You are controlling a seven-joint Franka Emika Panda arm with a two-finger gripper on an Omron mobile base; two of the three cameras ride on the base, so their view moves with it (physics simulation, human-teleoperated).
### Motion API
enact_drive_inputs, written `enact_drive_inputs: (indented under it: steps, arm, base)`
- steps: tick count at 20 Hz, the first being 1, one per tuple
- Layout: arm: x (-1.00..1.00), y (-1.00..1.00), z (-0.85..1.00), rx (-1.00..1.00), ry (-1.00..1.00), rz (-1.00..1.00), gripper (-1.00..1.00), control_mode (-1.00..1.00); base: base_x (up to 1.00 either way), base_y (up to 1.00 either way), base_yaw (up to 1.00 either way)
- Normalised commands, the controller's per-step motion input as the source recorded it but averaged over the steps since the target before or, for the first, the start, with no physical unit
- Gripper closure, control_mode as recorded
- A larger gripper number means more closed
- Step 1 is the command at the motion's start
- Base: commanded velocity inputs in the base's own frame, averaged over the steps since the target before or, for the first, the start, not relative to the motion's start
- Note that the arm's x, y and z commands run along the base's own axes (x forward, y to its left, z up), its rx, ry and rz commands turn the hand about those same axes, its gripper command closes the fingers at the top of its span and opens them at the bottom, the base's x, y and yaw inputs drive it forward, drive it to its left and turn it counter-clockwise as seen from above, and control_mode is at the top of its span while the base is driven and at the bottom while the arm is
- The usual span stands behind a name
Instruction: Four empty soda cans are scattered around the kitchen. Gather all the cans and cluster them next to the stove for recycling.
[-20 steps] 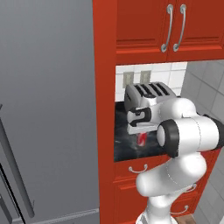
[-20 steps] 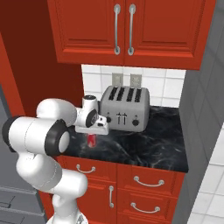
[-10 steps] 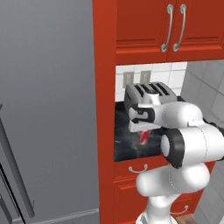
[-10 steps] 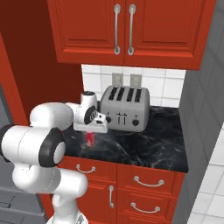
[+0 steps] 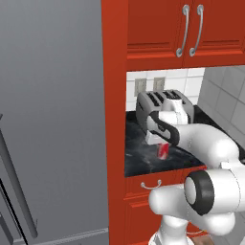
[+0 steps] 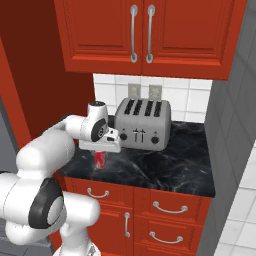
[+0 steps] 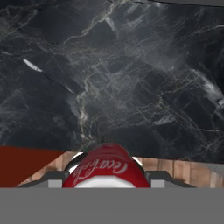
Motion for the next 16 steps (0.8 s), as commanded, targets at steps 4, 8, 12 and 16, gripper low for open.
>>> enact_drive_inputs:
  steps: [4,8,12,16]
  arm:
    - [-0.38,-0.08,0.38,0.0,0.0,0.0,1.0,-1.0]
    - [-0.43,-0.1,0.36,0.0,0.0,0.0,1.0,-1.0]
    - [-0.37,-0.05,0.4,0.0,-0.01,0.0,1.0,-1.0]
    - [-0.33,0.0,0.44,0.0,-0.04,0.0,1.0,-1.0]
  base:
    - [0.0,0.0,0.0]
    - [0.0,0.0,0.0]
    - [0.0,0.0,0.0]
    - [0.0,0.0,0.0]
